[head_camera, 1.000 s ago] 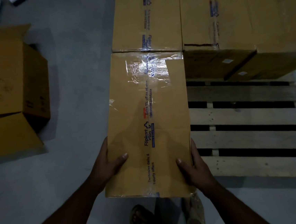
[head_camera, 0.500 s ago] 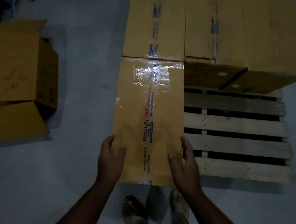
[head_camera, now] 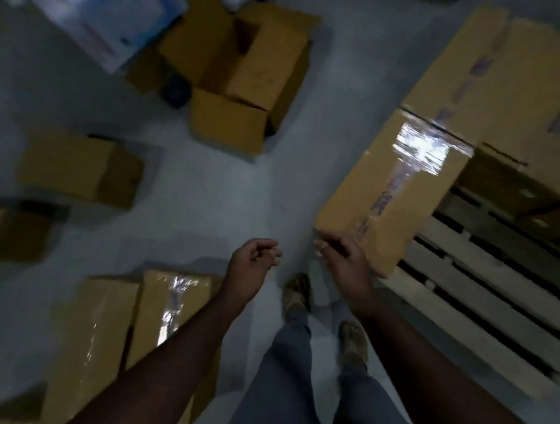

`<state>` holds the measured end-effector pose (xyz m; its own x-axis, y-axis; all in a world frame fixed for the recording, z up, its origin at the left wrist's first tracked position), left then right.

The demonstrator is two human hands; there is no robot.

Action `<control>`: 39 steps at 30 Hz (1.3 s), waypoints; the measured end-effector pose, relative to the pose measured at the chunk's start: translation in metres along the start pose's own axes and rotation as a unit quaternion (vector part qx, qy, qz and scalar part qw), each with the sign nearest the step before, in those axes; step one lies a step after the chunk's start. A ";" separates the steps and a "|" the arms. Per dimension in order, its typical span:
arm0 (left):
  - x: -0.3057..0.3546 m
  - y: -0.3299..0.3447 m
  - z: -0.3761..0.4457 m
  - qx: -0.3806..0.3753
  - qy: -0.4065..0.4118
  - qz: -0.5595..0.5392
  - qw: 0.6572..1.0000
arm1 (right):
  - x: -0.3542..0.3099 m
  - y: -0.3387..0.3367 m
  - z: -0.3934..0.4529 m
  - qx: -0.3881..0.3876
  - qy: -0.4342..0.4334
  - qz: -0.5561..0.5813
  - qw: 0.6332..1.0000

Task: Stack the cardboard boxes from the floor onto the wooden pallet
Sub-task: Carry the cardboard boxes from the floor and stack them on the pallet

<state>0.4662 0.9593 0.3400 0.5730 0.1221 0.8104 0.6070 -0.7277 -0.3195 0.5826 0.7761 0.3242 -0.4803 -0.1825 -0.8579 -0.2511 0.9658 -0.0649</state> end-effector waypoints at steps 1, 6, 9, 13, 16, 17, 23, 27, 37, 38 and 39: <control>-0.005 -0.019 -0.016 0.028 -0.008 -0.017 0.999 | -0.005 0.014 -0.015 -0.034 -0.001 -0.010 0.999; -0.055 -0.100 -0.095 0.158 -0.074 -0.096 0.980 | -0.001 0.080 -0.098 -0.158 -0.002 -0.077 0.984; -0.091 -0.146 -0.128 0.211 -0.101 -0.134 0.963 | 0.019 0.126 -0.149 -0.224 0.009 -0.131 0.966; -0.152 -0.218 -0.155 0.258 -0.125 -0.119 0.950 | 0.066 0.193 -0.209 -0.295 0.037 -0.196 0.935; -0.199 -0.279 -0.157 0.272 -0.130 -0.094 0.949 | 0.101 0.244 -0.232 -0.289 0.046 -0.210 0.933; -0.215 -0.299 -0.156 0.275 -0.135 -0.089 0.948 | 0.115 0.262 -0.238 -0.282 0.053 -0.216 0.933; -0.309 -0.404 -0.123 0.250 -0.135 -0.009 0.959 | 0.215 0.368 -0.260 -0.251 0.077 -0.246 0.933; -0.379 -0.445 -0.101 0.251 -0.156 0.030 0.955 | 0.298 0.408 -0.267 -0.250 0.114 -0.271 0.923; -0.587 -0.439 0.022 0.200 -0.191 0.119 0.953 | 0.522 0.427 -0.157 -0.032 0.185 -0.416 0.890; -0.604 -0.438 0.037 0.208 -0.190 0.124 0.951 | 0.549 0.433 -0.150 -0.035 0.196 -0.396 0.896; -0.618 -0.439 0.051 0.220 -0.191 0.134 0.947 | 0.573 0.436 -0.147 -0.040 0.207 -0.374 0.903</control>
<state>-0.1266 1.2375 -0.0453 0.8455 0.2695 0.4610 0.5340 -0.4256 -0.7305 0.0738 1.0658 -0.1205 -0.4198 -0.8477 -0.3243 -0.6870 0.5303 -0.4968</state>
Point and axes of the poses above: each hand's wrist, its own z-axis towards the middle knuckle, its own y-axis out of the palm, x = y × z, the point moved 9 cm from there along z, towards the middle knuckle, and after that the axes turned 12 degrees about x, right-handed, at the moved point
